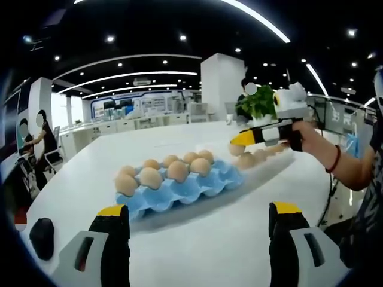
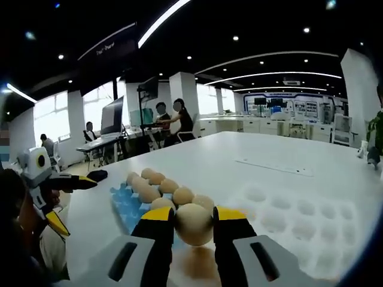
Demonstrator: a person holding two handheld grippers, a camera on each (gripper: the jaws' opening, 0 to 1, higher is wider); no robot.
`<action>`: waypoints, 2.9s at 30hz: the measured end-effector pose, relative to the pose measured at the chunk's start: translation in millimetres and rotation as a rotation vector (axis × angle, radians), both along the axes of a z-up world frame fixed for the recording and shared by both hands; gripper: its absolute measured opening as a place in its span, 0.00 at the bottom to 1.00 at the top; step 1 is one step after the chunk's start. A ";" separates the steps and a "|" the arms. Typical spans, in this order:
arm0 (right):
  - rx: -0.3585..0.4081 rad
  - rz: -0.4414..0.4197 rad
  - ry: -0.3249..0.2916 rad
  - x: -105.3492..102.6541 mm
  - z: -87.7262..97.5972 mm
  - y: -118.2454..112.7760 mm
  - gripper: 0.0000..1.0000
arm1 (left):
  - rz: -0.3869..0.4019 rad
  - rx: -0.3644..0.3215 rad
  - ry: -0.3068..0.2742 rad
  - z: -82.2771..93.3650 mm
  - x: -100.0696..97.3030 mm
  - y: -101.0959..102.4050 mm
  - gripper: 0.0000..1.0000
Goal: Place the egg into an empty slot of the egg tray after lifting it from the table, then release the egg inside the slot.
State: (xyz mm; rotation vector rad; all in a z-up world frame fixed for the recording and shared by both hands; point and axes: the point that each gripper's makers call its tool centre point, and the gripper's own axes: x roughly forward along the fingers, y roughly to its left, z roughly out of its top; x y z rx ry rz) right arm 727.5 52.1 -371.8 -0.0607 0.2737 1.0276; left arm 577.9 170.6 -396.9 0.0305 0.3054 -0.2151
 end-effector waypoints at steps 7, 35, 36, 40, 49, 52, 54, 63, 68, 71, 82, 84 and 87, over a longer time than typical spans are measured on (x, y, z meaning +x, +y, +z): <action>-0.017 0.029 0.016 -3.8 -10.1 16.9 0.26 | 0.006 0.000 0.000 -0.1 -1.1 3.3 0.98; -0.301 0.065 -0.093 -5.1 -40.3 40.4 0.24 | 0.004 -0.010 0.001 1.9 -4.3 9.0 0.98; -0.300 0.063 -0.091 -5.5 -40.2 40.4 0.24 | 0.008 -0.011 -0.002 2.9 -4.5 8.9 0.98; -0.297 0.062 -0.087 -5.2 -41.0 40.0 0.25 | 0.010 -0.008 -0.002 2.5 -4.8 9.4 0.98; -0.190 0.053 -0.050 -6.9 -32.8 38.6 0.32 | 0.000 -0.005 0.006 2.1 -6.2 4.3 0.98; -0.192 0.045 -0.087 -6.3 -29.5 37.1 0.32 | -0.004 -0.024 -0.007 7.4 -7.3 2.1 0.98; -0.189 0.043 -0.092 -7.7 -27.3 35.5 0.33 | -0.012 -0.069 -0.042 15.2 -7.2 -0.8 0.98; -0.180 0.039 -0.095 -10.9 -21.6 25.0 0.43 | -0.012 -0.060 -0.045 16.4 -7.6 -3.3 0.99; -0.153 0.016 -0.091 -12.4 -15.9 13.0 0.46 | -0.012 -0.052 -0.040 15.5 -8.1 -5.1 0.99; -0.136 0.004 -0.074 -14.6 -16.1 6.8 0.46 | -0.013 -0.053 -0.044 16.4 -8.8 -5.6 0.99; -0.096 -0.044 -0.035 -21.3 -22.5 -7.8 0.46 | -0.017 -0.044 -0.036 13.7 -8.9 -6.9 0.99; -0.097 -0.046 -0.039 -22.3 -23.2 -8.8 0.46 | -0.018 -0.044 -0.037 14.6 -8.7 -8.0 0.99; -0.097 -0.073 -0.042 -24.4 -27.2 -12.6 0.46 | -0.022 -0.045 -0.037 14.5 -8.3 -8.1 0.99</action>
